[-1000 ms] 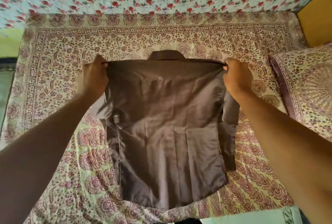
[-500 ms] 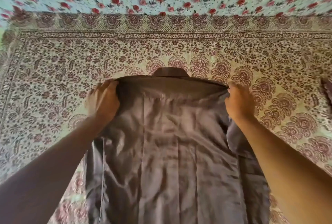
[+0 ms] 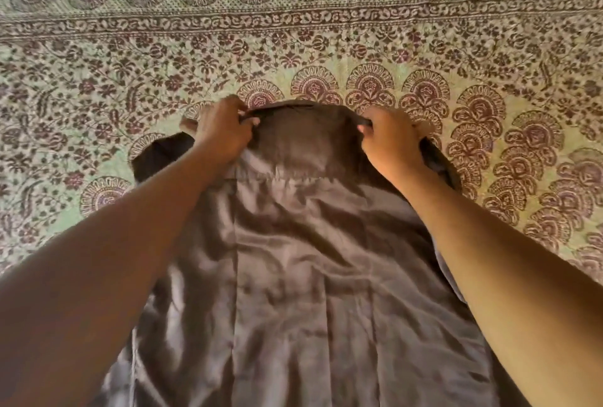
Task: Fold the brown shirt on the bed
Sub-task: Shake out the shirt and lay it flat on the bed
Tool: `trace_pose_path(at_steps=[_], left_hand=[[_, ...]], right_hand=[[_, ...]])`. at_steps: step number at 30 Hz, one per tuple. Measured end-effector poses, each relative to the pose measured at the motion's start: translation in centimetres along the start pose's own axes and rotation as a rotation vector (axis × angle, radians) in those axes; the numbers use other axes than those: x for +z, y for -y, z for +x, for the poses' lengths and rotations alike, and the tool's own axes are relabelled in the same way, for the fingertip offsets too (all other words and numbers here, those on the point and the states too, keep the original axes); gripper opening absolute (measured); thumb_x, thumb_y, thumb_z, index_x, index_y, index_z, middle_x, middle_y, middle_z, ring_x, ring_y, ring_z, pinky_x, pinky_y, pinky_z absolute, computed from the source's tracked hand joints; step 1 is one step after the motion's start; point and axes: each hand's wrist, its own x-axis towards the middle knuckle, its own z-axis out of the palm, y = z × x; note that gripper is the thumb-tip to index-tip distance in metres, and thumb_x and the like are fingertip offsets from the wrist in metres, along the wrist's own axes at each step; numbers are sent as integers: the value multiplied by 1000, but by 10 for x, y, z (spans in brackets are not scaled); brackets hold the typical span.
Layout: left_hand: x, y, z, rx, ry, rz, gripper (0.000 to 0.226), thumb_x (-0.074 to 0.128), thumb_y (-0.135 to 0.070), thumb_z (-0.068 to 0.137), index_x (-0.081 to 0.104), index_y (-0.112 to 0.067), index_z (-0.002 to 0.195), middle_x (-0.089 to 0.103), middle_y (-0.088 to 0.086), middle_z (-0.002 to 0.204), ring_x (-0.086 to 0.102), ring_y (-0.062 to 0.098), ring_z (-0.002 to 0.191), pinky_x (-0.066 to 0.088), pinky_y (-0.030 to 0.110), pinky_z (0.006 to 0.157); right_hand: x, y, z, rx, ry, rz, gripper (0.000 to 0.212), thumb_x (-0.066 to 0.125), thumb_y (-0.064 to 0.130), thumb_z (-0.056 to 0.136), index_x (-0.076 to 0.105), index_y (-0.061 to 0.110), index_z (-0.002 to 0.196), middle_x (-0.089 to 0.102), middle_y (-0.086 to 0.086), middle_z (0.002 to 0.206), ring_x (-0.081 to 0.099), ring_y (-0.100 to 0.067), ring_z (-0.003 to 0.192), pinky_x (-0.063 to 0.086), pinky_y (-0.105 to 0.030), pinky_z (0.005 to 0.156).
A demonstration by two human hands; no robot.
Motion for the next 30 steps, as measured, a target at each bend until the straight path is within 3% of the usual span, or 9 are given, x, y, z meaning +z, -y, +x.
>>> trace_pose_path(at_steps=[3, 10, 13, 15, 17, 23, 26, 28, 30], left_hand=[[7, -2, 7, 44, -190, -23, 13, 65, -22, 97, 72, -17, 107, 69, 14, 110, 55, 36, 121, 44, 53, 105], [29, -20, -74, 234, -485, 167, 27, 51, -34, 102, 51, -19, 124, 38, 18, 141, 34, 36, 124, 24, 58, 106], [52, 16, -111, 419, -309, 324, 45, 51, -47, 101, 52, -21, 138, 44, 11, 148, 43, 35, 131, 30, 57, 105], [60, 46, -111, 440, -148, 487, 67, 41, -65, 99, 39, -30, 157, 29, 2, 169, 32, 31, 152, 28, 60, 114], [60, 60, -102, 388, -112, 490, 79, 35, -77, 94, 22, -40, 163, 9, -3, 175, 16, 30, 160, 22, 60, 121], [62, 58, -100, 354, -124, 470, 89, 34, -82, 89, 8, -43, 165, 1, -1, 176, 9, 33, 161, 19, 60, 125], [61, 58, -99, 338, -132, 475, 90, 34, -82, 89, 8, -43, 165, 3, 0, 176, 9, 32, 161, 18, 60, 125], [63, 57, -99, 338, -145, 477, 90, 35, -82, 88, 9, -42, 165, 4, 0, 176, 10, 32, 161, 19, 60, 125], [63, 58, -99, 344, -151, 472, 90, 35, -81, 88, 10, -42, 165, 5, 0, 176, 11, 32, 161, 20, 60, 124]], right_hand=[[10, -1, 10, 37, -216, -88, 11, 57, 5, 95, 63, 14, 91, 63, -6, 96, 57, -36, 104, 35, -55, 90], [28, 24, -44, -42, -407, -177, 42, 58, 11, 86, 60, 17, 128, 56, -9, 133, 50, -35, 123, 36, -50, 92], [54, 44, -98, -294, -131, -91, 53, 53, 32, 99, 49, 11, 147, 41, -15, 157, 42, -36, 142, 43, -51, 99], [68, 31, -111, -345, 86, -213, 70, 42, 58, 102, 26, 26, 162, 11, -7, 173, 19, -31, 157, 31, -53, 115], [65, -4, -101, -341, 87, -329, 74, 30, 76, 97, 10, 46, 162, -4, 3, 174, 8, -28, 160, 24, -58, 120], [2, -107, -50, 89, 50, -423, 71, 17, 80, 97, 13, 49, 160, 4, -2, 174, 11, -35, 158, 22, -63, 119], [-11, -83, -42, 419, -106, -272, 73, 32, 61, 102, 27, 19, 161, 2, -20, 171, 1, -46, 157, 9, -66, 124], [-2, -36, -54, 235, -265, -304, 68, 42, 46, 104, 34, 4, 157, 6, -24, 170, 5, -44, 157, 14, -62, 125], [27, 16, -86, -169, -201, -244, 66, 44, 42, 105, 33, 3, 158, 8, -22, 170, 10, -39, 158, 22, -58, 123]])
